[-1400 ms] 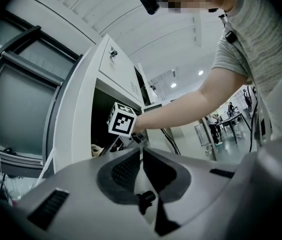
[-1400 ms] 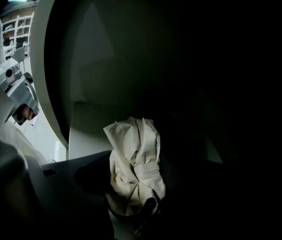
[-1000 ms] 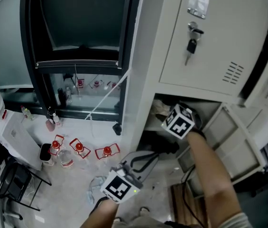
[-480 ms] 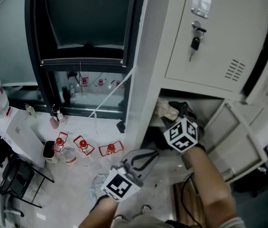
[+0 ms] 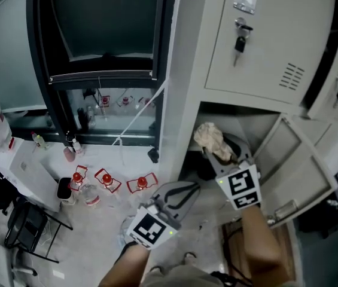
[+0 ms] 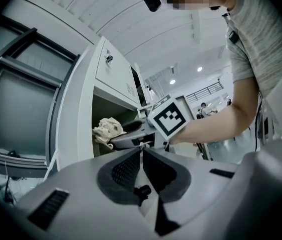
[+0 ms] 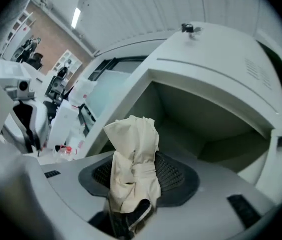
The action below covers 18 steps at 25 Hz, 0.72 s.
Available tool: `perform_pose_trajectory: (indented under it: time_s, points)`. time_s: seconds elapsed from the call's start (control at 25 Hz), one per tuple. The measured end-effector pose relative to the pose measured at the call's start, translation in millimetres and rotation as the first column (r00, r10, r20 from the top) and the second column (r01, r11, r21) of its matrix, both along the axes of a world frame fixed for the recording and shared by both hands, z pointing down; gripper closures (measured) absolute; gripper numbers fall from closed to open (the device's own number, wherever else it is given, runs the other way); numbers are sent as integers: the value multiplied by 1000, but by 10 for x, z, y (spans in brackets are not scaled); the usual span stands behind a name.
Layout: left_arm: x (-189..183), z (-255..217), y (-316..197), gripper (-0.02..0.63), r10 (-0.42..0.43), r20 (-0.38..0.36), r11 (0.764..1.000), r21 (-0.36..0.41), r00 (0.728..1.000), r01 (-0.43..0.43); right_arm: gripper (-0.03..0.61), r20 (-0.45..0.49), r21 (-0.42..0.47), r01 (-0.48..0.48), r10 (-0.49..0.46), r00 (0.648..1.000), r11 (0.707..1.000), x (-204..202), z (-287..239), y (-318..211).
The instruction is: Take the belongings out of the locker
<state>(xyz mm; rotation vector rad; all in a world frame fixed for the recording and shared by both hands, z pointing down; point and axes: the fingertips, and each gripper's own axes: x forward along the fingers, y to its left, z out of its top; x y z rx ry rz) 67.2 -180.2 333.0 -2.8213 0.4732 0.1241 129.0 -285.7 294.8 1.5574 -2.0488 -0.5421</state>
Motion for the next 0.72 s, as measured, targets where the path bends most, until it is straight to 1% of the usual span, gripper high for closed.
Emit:
perform_pose_trajectory:
  time_s: [0.16,0.36,0.48,0.6,0.72]
  points:
    - [-51,-13,27,610,2,-7,1000,-14,1000,-2,371,140,33,15,-19,990,999,-77,0,321]
    - [-59,-10,76,609,22,0,1000,-12,1000,-22,371,244,50,27,-38,969,998,-156,108,654]
    - [-61,16,129,610,37,8,999,-13,999,-37,371,316,50,39,-53,947,998,-201,166,824]
    - [-77,49,182,609,50,9,999,-21,999,-50,371,368,51,48,-64,928,998,-234,209,982]
    - [-104,84,225,609,60,7,998,-29,998,-60,371,380,72,56,-80,922,996,-228,246,1112]
